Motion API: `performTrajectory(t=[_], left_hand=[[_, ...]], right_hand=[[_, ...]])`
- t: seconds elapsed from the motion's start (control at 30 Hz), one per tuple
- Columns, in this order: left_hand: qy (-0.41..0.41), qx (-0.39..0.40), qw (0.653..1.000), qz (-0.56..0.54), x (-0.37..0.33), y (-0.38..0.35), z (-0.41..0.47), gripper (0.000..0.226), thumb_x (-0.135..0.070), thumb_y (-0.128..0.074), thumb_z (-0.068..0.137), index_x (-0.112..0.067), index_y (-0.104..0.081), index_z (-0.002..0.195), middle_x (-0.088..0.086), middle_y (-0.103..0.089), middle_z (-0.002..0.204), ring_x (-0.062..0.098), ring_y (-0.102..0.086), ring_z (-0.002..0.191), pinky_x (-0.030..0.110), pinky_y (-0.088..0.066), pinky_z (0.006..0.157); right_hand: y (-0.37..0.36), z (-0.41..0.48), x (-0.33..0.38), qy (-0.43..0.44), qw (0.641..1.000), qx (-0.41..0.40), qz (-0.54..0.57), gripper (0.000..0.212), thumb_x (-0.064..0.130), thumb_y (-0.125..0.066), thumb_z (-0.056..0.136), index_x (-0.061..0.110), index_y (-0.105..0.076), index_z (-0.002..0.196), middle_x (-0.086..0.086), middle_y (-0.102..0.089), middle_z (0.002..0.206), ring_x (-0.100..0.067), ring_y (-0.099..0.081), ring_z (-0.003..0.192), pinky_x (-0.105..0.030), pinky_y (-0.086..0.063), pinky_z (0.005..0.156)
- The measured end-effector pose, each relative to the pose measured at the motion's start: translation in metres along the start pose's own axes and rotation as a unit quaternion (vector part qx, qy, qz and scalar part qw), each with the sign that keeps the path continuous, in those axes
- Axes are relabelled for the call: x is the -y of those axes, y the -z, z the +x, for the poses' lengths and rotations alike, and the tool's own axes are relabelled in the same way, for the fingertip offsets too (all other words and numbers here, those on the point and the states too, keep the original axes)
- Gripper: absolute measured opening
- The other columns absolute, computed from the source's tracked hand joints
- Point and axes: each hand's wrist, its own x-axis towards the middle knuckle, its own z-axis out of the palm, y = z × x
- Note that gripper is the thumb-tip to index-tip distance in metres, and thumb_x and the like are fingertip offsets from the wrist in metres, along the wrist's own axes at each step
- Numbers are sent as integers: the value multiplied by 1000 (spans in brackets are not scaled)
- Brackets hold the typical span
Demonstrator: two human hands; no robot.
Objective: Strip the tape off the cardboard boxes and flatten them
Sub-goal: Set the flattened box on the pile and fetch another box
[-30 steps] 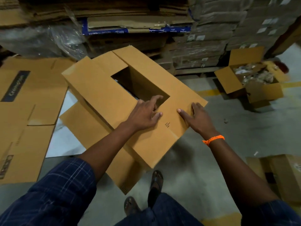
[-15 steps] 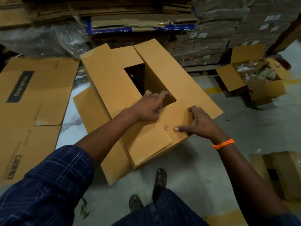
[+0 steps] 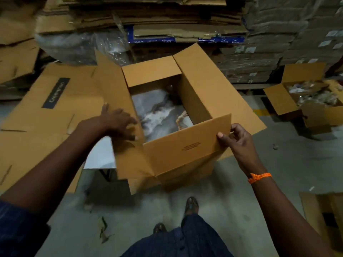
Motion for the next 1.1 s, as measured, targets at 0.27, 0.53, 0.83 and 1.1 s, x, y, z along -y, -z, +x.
performTrajectory(t=[0.27, 0.53, 0.83, 1.1], left_hand=[[88, -37, 954, -285, -45, -117, 0, 127, -68, -64, 85, -26, 35, 152, 7, 47, 155, 38, 35, 147, 68, 5, 117], [119, -104, 943, -292, -70, -113, 20, 113, -51, -59, 93, -24, 33, 153, 14, 42, 158, 41, 32, 148, 68, 8, 118], [121, -104, 953, -258, -70, -106, 21, 110, -57, -56, 94, -24, 30, 155, 14, 40, 159, 40, 31, 148, 69, 8, 117], [110, -139, 961, -211, -38, -70, 38, 87, -66, -44, 97, -25, -5, 163, 16, 18, 168, 35, 19, 154, 64, 10, 118]], right_hand=[[5, -4, -3, -2, 993, 96, 72, 24, -3, -56, 96, 18, -68, 96, -7, -64, 96, -24, -57, 96, -45, -44, 87], [49, -31, -28, -121, 974, 188, 35, 55, 51, -69, 84, -3, -58, 85, -9, -65, 134, -25, -57, 126, -43, -43, 97], [-28, -35, 12, -17, 677, 264, -687, 71, 49, -89, 65, 22, -48, 116, -5, -48, 125, -29, -50, 113, -41, -50, 86], [-150, 96, 88, 114, 720, 333, -598, 48, 46, -70, 90, 11, -66, 123, -10, -67, 120, -29, -63, 109, -35, -51, 88]])
